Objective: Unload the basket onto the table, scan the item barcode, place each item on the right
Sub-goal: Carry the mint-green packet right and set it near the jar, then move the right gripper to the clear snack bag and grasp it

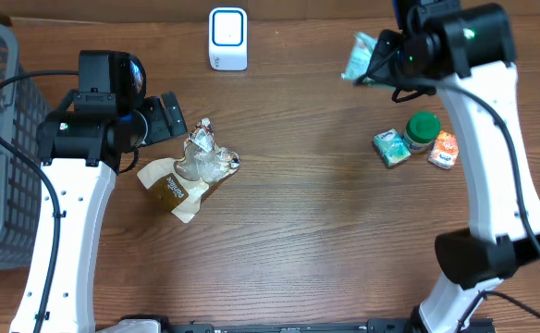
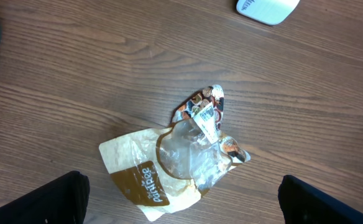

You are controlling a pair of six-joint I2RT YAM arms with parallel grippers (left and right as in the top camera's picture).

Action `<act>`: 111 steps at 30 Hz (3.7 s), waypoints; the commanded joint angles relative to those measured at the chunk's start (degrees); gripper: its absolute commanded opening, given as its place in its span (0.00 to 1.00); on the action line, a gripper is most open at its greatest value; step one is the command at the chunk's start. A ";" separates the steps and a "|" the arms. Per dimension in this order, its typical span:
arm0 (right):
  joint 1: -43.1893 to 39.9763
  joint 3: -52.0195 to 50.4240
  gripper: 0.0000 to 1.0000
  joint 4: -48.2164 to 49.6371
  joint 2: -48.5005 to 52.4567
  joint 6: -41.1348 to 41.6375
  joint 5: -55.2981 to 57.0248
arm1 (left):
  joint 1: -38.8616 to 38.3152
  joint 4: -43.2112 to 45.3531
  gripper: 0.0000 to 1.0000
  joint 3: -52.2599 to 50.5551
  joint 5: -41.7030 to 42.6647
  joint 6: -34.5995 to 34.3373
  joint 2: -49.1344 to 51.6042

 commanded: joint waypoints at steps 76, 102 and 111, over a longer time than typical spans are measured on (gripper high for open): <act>33.81 -57.46 0.53 89.02 9.25 24.90 -27.08 | 0.26 0.02 0.99 0.85 -0.37 1.29 -0.13; 37.73 -57.37 0.56 99.19 13.07 26.21 -10.01 | 0.26 0.02 0.99 0.85 -0.37 1.29 -0.13; 37.86 -57.31 0.50 106.49 17.31 22.51 -10.14 | 0.26 0.02 0.99 0.85 -0.37 1.29 -0.13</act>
